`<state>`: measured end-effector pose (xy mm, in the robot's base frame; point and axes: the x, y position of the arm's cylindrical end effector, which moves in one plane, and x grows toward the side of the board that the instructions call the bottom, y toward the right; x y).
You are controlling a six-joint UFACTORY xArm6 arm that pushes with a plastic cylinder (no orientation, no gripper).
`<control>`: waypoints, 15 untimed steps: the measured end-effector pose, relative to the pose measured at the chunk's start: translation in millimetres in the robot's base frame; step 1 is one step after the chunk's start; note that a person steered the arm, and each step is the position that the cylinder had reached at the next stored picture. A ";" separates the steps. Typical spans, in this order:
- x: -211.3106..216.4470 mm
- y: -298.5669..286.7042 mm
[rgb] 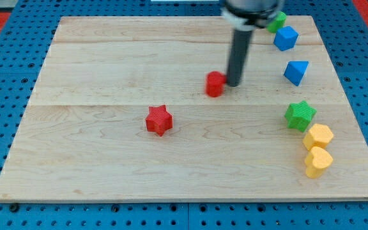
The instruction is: Move red circle and yellow hexagon towards red star
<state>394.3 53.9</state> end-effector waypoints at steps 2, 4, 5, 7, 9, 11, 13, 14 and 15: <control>-0.1 -48.4; 12.1 -78.8; -9.2 14.9; 13.4 168.7; 119.0 274.4; 117.9 115.3; 133.4 40.1; 147.0 -32.8; 118.9 -66.8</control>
<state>513.2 -12.9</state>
